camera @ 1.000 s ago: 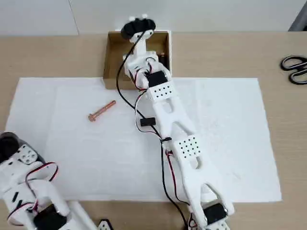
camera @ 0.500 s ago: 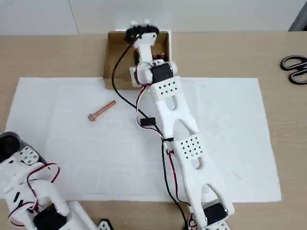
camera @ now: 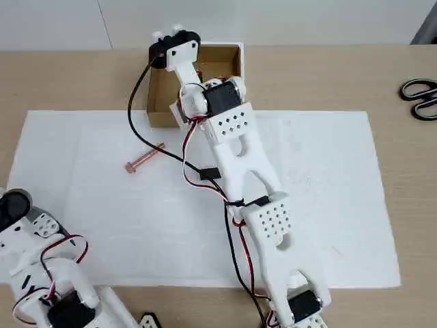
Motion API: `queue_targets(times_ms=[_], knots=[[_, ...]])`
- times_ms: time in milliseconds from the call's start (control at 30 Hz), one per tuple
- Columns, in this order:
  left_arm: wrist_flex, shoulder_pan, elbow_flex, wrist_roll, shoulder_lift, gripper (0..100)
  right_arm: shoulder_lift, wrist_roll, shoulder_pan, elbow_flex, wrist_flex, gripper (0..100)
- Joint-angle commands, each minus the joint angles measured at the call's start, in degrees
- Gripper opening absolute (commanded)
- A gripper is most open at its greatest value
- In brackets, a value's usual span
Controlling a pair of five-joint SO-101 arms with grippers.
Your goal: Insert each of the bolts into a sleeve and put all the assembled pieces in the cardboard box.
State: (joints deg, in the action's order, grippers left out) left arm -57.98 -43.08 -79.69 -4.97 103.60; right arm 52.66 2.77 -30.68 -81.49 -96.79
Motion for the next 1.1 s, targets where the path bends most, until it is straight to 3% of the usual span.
queue_targets(times_ms=[0,233,467,533,600,733,967,1067], knots=[[-0.1,-0.2,0.4,0.3,0.7,1,-12.2,0.6,-0.7,13.9,-0.8,19.9],[-0.1,0.0,0.4,0.3,0.7,1,-32.3,4.1,-2.5,47.8,-0.1,20.0],[0.1,2.1,0.2,0.0,0.7,1,-33.5,-7.5,2.2,49.2,-0.1,19.8],[2.0,7.4,0.4,-0.1,0.7,1,-33.5,-3.9,3.2,50.6,0.0,19.8],[3.1,12.9,0.9,-0.3,0.5,1,-33.4,4.4,2.9,51.7,0.0,19.8],[-0.6,22.9,1.2,-0.2,-2.5,1,-31.9,16.4,0.6,52.7,0.2,19.8],[-1.6,24.6,13.0,-1.1,-23.9,1,-26.5,25.1,-0.2,52.7,3.2,19.8],[-5.0,24.6,22.8,-8.4,-37.4,1,-23.8,27.3,-0.5,52.7,2.9,19.8]])
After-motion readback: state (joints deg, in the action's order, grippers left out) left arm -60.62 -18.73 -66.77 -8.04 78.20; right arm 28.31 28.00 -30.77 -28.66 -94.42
